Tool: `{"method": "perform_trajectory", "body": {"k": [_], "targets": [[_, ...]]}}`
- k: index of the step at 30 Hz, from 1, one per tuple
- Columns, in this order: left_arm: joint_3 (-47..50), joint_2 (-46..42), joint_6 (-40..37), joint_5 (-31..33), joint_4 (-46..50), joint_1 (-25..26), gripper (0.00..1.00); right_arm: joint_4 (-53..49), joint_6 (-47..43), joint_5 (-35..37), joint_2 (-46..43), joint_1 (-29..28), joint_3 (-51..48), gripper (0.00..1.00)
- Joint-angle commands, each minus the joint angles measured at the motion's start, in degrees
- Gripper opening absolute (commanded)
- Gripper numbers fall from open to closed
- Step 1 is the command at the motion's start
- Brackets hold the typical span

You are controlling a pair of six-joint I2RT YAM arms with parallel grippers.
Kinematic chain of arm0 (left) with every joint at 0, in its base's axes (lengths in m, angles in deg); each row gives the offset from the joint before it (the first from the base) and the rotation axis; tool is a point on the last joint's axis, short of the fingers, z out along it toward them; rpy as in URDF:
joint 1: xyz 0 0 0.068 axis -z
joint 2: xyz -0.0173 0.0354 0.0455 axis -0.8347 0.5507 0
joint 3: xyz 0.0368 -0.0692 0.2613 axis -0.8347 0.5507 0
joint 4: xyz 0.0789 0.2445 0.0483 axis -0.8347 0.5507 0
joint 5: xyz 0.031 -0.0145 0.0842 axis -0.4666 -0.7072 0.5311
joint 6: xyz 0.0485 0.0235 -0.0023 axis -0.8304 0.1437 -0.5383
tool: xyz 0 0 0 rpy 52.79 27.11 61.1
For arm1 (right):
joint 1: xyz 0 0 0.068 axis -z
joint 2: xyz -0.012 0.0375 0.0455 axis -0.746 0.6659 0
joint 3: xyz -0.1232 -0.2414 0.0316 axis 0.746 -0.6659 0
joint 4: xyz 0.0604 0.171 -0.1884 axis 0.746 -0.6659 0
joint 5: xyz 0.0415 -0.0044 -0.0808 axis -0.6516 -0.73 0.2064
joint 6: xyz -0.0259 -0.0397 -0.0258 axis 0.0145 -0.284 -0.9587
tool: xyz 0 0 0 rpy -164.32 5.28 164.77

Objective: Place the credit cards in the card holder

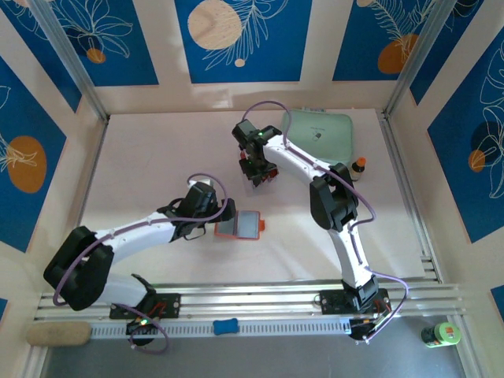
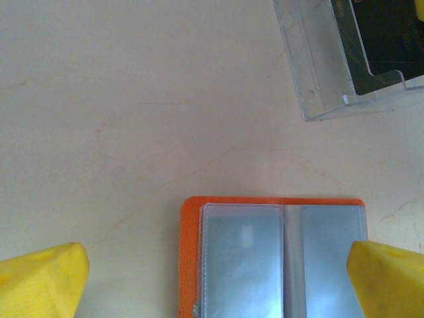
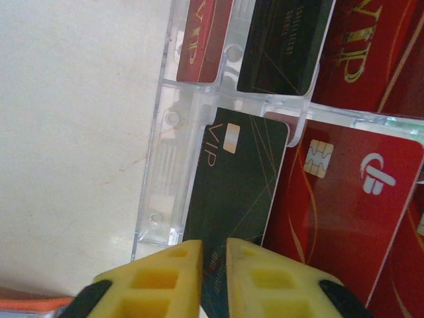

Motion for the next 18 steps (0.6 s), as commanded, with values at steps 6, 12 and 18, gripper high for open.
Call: {"method": "perform_trajectory", "body": {"k": [6,12,18], "targets": [[0.95,-1.55,-0.05,1.15,-0.57,0.02,1.00,-2.53,-0.06,-1.95,0.57,-0.40,2.72,0.16],[0.60,-1.80,-1.05,1.68,0.25,0.02,1.00,-4.69,-1.31,3.17,-0.74,-1.80,5.55,0.22],[0.95,-1.93,-1.38,1.59,0.01,0.07,1.00,-8.30,-2.61,7.99,1.88,-2.16,9.77,0.26]]}}
